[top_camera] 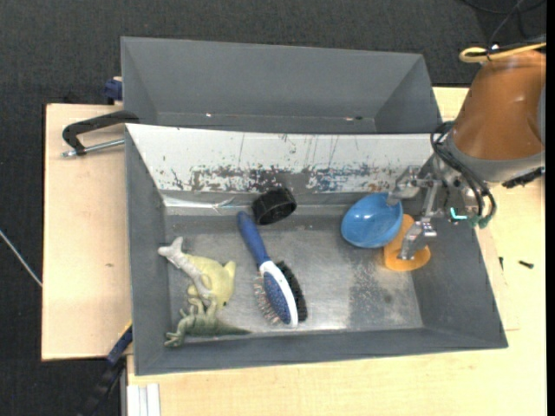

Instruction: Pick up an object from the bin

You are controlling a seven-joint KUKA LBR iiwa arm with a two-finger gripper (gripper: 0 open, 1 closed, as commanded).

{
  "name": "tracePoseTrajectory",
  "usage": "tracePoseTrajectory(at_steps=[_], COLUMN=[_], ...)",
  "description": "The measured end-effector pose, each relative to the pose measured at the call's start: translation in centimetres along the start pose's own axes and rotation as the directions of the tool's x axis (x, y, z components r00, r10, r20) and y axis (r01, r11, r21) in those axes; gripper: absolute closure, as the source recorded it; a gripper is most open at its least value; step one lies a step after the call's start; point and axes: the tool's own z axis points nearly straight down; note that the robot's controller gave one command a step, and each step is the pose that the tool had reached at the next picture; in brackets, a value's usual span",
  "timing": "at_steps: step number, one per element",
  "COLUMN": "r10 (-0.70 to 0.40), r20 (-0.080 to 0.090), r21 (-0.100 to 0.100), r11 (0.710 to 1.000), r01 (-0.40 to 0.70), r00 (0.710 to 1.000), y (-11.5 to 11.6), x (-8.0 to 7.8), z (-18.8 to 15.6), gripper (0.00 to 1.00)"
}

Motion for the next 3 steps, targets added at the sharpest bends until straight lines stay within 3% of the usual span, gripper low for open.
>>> tracePoseTrajectory(at_steps=[1, 2, 3], r10=[0.19, 0.188, 0.171], r20=[0.007, 0.015, 0.022], r21=[-0.015, -0.012, -0.001], r11=[0.982, 0.982, 0.985], r01=[-0.189, -0.187, -0.171], r00=[0.982, 0.982, 0.985], y=[-0.2, -0.4, 2.2], x=[0.6, 0.4, -0.4], z=[9.8, 9.5, -6.0], gripper=[0.0, 1.0, 1.0])
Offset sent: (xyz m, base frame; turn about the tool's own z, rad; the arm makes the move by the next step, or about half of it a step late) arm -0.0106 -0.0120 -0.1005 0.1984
